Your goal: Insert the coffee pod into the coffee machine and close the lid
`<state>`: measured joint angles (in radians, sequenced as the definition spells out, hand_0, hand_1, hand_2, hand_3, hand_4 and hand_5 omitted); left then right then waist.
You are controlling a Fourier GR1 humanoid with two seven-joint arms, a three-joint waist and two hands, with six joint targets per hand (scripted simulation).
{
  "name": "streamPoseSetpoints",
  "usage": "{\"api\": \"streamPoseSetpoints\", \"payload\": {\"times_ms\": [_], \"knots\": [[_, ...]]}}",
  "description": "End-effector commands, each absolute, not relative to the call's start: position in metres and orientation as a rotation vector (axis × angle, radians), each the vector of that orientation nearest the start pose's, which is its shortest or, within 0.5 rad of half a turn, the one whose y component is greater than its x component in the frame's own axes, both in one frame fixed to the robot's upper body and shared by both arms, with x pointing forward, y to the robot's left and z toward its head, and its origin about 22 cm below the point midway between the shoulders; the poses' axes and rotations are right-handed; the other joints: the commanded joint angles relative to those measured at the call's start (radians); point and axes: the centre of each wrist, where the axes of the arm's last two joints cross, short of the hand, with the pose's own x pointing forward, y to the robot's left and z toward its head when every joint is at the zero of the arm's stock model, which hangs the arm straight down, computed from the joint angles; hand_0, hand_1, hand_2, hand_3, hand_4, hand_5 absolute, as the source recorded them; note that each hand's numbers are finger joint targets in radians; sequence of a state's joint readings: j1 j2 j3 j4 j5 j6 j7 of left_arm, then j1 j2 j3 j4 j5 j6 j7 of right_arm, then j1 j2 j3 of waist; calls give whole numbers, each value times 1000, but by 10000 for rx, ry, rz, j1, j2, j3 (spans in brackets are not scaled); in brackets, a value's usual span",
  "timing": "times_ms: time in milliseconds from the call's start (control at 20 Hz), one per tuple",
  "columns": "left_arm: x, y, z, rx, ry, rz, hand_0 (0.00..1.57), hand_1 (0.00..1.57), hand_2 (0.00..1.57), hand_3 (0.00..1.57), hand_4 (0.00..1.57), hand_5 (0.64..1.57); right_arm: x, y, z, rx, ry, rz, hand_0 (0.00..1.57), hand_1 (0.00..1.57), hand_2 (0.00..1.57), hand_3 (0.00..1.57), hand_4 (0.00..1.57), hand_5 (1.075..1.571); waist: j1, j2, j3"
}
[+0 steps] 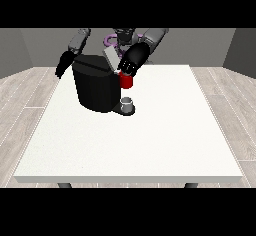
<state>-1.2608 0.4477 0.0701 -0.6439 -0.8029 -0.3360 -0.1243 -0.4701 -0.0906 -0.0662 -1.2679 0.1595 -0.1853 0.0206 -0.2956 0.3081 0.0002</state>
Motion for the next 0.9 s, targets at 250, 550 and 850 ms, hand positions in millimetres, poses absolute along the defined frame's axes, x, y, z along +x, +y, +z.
{"api": "streamPoseSetpoints", "payload": {"times_ms": [250, 550, 850], "knots": [[459, 259, 297, 9008, -16243, -11801, 1096, 1096, 1127, 990, 0, 1571, 351, -201, 67, -2632, -17880, 1264, 0, 0, 0, 0, 0, 1571, -306, 887, 0], [463, 246, 276, 8161, -17089, -11382, 1150, 1150, 1145, 953, 0, 1571, 349, -192, 69, -2554, -17637, 1054, 0, 0, 0, 0, 0, 1571, -230, 604, -1], [462, 261, 282, 8455, -17308, -11033, 1212, 1212, 1186, 971, 0, 1571, 350, -196, 81, -2309, -17746, 1387, 0, 0, 0, 0, 85, 1571, -578, 788, -3]]}}
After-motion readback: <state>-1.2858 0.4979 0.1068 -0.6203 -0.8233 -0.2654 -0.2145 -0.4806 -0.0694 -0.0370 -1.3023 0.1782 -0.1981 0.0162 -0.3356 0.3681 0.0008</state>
